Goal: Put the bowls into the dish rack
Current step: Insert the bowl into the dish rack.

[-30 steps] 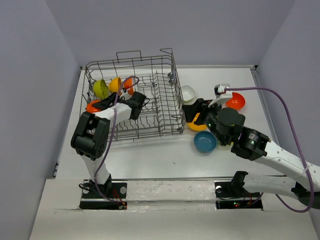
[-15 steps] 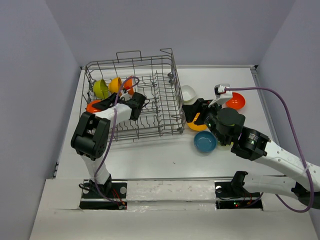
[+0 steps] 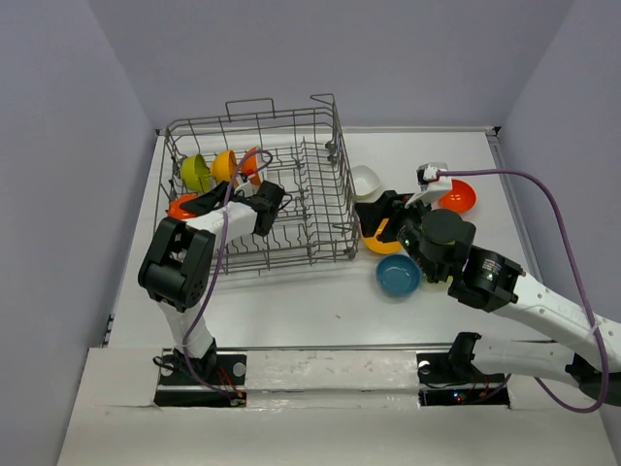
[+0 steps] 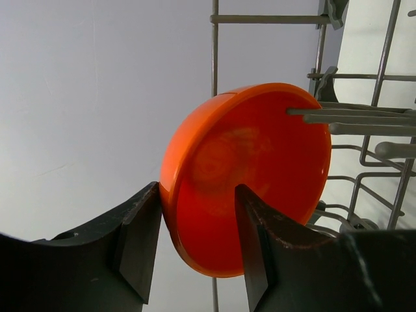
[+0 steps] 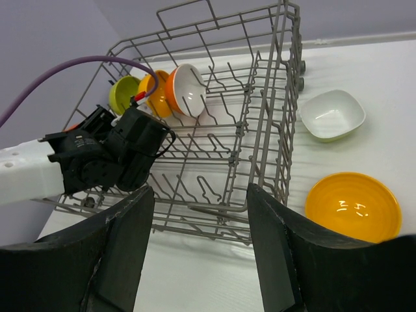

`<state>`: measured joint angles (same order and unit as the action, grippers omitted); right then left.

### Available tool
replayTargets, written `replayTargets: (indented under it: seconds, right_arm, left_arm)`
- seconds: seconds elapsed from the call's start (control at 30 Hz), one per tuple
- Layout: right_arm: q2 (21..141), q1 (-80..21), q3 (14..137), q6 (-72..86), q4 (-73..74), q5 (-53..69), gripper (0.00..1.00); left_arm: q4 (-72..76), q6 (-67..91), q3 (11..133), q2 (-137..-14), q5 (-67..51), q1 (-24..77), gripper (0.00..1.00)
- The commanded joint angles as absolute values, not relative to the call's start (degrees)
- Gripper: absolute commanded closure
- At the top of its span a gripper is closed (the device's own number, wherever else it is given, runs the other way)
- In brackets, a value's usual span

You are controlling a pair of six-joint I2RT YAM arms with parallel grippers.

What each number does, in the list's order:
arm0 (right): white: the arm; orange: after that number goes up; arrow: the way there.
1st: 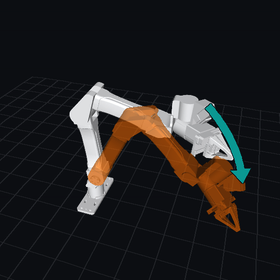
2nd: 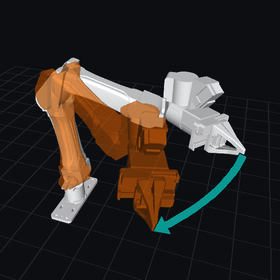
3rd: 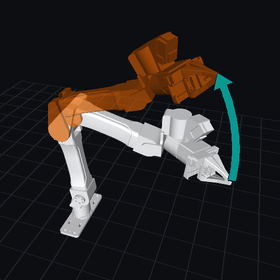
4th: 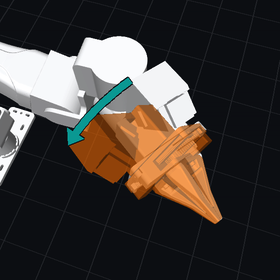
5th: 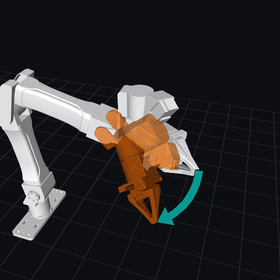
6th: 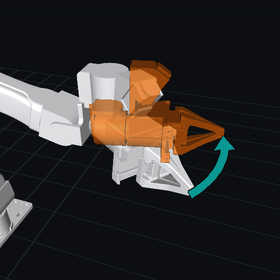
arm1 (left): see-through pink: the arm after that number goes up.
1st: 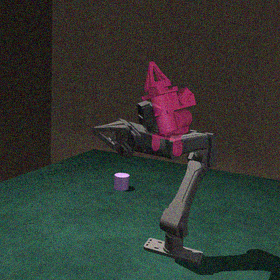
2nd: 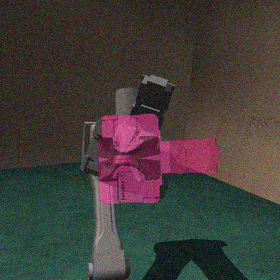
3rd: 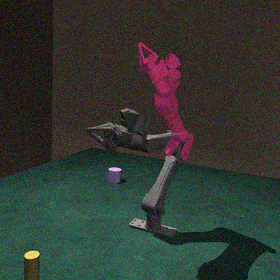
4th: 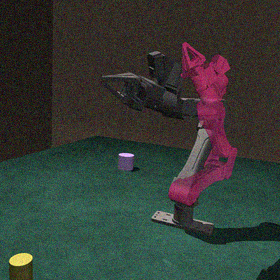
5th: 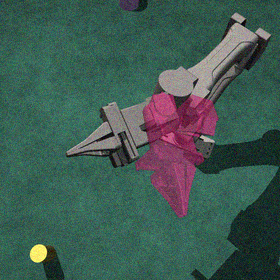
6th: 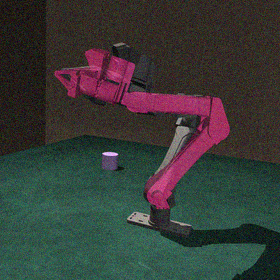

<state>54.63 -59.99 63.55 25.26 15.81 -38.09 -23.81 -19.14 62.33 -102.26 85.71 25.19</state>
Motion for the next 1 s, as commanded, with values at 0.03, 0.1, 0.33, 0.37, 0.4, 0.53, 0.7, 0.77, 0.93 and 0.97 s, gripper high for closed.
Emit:
replayTargets:
  seconds: [0.03, 0.1, 0.33, 0.37, 0.4, 0.53, 0.7, 0.77, 0.93, 0.97]
  right_arm:
    - [53.8, -59.9, 63.4, 24.8, 13.4, -39.7, 0.36]
    - [53.9, -59.9, 63.4, 24.7, 13.4, -39.9, 0.36]
    - [53.9, -59.9, 63.2, 24.6, 13.5, -40.2, 0.35]
    - [53.8, -59.9, 63.2, 24.6, 13.5, -40.2, 0.35]
    - [53.8, -59.9, 63.1, 24.6, 13.4, -40.3, 0.35]
    - [54.0, -59.9, 63.1, 24.3, 13.4, -40.4, 0.35]
    - [53.8, -59.9, 63.0, 24.4, 13.4, -40.4, 0.35]
    - [53.9, -59.9, 63.0, 24.3, 13.4, -40.3, 0.35]
    - [54.0, -59.9, 63.2, 24.2, 13.4, -40.3, 0.35]
    - [54.1, -59.9, 63.2, 24.2, 13.4, -40.3, 0.35]
  left_arm:
    - [-27.8, -13.6, 63.3, -102.2, 89.7, 25.3, 0.43]
    - [-29.5, -11.8, 64.0, -102.7, 89.3, 25.5, 0.43]
    - [-36.1, -5.6, 67.2, -103.6, 84.7, 26.2, 0.43]
    - [-36.8, -4.1, 67.7, -103.7, 84.5, 26.4, 0.43]
    - [-38.1, -3.4, 68.3, -104.1, 84.4, 26.5, 0.43]
    - [-39.6, -1.1, 69.3, -104.1, 83.6, 26.5, 0.43]
    - [-40.4, -0.6, 69.7, -103.3, 82.7, 26.5, 0.43]
    - [-40.8, -0.4, 69.9, -103.1, 81.9, 26.5, 0.43]
    - [-42.7, 2.3, 71.5, -102.0, 78.9, 26.4, 0.44]
    - [-42.8, 2.5, 71.5, -101.9, 78.4, 26.3, 0.43]
